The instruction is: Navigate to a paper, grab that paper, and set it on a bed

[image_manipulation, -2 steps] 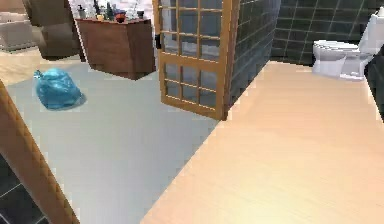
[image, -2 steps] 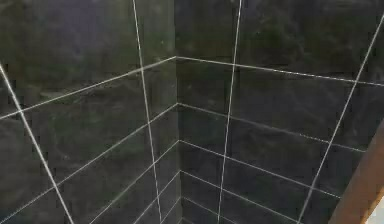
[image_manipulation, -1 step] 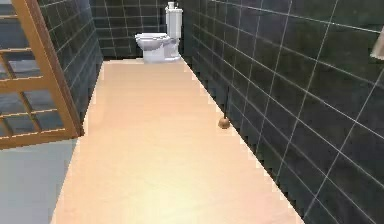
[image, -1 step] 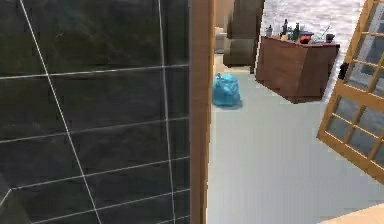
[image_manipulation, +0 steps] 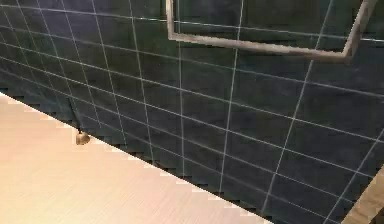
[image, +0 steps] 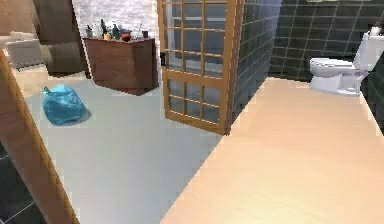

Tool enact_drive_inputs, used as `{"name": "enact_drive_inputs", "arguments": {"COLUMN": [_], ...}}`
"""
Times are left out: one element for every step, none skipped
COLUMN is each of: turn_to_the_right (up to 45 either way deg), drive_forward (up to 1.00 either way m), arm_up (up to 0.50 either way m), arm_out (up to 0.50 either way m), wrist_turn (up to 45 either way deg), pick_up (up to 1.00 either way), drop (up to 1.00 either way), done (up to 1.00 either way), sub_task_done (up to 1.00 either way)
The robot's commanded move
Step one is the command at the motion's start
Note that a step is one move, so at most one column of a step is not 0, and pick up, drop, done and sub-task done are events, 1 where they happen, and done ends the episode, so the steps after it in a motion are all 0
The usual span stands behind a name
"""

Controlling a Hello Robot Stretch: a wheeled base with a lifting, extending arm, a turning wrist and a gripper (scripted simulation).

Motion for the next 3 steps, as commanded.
{"name": "enact_drive_inputs", "arguments": {"turn_to_the_right": [27.0, 3.0, 0.0], "drive_forward": [0.0, 0.0, 0.3], "arm_up": [0.0, 0.0, 0.0], "arm_out": [0.0, 0.0, 0.0], "wrist_turn": [0.0, 0.0, 0.0], "pick_up": [0.0, 0.0, 0.0], "drop": [0.0, 0.0, 0.0], "done": [0.0, 0.0, 0.0], "sub_task_done": [0.0, 0.0, 0.0]}}
